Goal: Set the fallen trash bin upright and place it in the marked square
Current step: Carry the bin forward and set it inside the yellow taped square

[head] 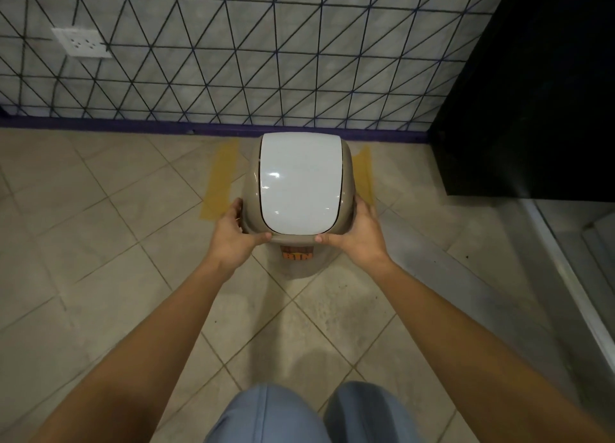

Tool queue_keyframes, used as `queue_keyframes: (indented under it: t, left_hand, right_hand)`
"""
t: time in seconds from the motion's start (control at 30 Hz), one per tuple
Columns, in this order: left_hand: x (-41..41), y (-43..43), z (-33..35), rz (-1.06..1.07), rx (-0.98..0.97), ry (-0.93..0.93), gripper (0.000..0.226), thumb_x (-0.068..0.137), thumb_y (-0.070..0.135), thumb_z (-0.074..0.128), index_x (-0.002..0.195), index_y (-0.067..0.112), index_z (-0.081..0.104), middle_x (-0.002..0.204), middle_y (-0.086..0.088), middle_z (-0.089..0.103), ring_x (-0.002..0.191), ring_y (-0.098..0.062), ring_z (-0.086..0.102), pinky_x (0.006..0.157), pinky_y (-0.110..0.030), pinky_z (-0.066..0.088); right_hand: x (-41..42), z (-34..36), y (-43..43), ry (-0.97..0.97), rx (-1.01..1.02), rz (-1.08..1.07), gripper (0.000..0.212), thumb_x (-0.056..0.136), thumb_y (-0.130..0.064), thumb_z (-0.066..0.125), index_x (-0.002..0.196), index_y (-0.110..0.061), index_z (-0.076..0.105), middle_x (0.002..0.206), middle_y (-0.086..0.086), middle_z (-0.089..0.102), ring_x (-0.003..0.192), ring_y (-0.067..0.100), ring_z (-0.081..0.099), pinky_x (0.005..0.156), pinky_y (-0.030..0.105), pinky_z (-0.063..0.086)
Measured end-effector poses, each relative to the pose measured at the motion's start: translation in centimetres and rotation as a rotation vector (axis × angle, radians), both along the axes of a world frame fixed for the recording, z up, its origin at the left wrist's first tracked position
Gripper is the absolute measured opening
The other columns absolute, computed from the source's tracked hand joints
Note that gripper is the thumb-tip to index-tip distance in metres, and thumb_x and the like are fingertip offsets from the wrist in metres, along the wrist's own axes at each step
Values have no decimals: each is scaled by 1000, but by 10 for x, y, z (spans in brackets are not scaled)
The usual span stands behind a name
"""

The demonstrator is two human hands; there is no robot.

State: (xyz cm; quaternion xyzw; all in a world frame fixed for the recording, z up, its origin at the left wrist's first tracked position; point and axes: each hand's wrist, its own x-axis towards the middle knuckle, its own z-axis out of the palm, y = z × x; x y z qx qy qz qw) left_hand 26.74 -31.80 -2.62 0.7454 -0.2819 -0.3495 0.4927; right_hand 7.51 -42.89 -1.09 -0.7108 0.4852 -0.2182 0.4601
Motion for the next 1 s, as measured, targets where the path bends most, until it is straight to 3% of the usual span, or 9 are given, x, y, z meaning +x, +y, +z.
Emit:
queue_keyframes:
  t: [0.2, 0.33, 0.57, 0.73, 1.0]
  left_hand:
    - [23, -12, 0, -4, 8, 90, 94, 65, -1, 81, 145, 9, 31, 139, -11, 48, 125, -26, 48, 104, -46, 44]
    - [34, -18, -2, -34, 32, 70, 89, 65, -5, 79, 142, 6, 36, 136, -18, 49, 126, -33, 48, 103, -51, 44]
    - [47, -33, -2, -65, 53, 54, 91, 66, 4, 81, 144, 12, 35, 135, -15, 46, 123, -31, 49, 103, -49, 44]
    - [54, -47, -3, -93, 50, 32, 108, 61, 8, 86, 149, 18, 24, 136, -11, 44, 123, -29, 48, 102, -51, 45]
    - [62, -72, -5, -122, -2, 18, 103, 61, 6, 85, 146, 18, 28, 140, -10, 40, 126, -30, 45, 103, -51, 44]
  right_hand:
    - [19, 2, -15, -17, 71, 2, 122, 43, -23, 94, 145, -20, 27, 144, 4, 40, 135, 21, 37, 109, 47, 37]
    - [28, -3, -20, -16, 109, -1, 126, 41, -20, 95, 144, -18, 24, 144, 3, 38, 135, 21, 36, 111, 46, 36]
    - [40, -5, -43, -27, 130, 26, 126, 40, -20, 95, 145, -21, 23, 144, 3, 37, 136, 21, 34, 111, 47, 36]
    - [41, -7, -59, -2, 92, 42, 130, 38, -25, 95, 146, -21, 21, 145, 3, 33, 137, 21, 32, 112, 46, 34]
    - [44, -11, -82, 16, 46, 50, 133, 42, -25, 94, 148, -27, 14, 146, 2, 25, 138, 19, 27, 114, 41, 29]
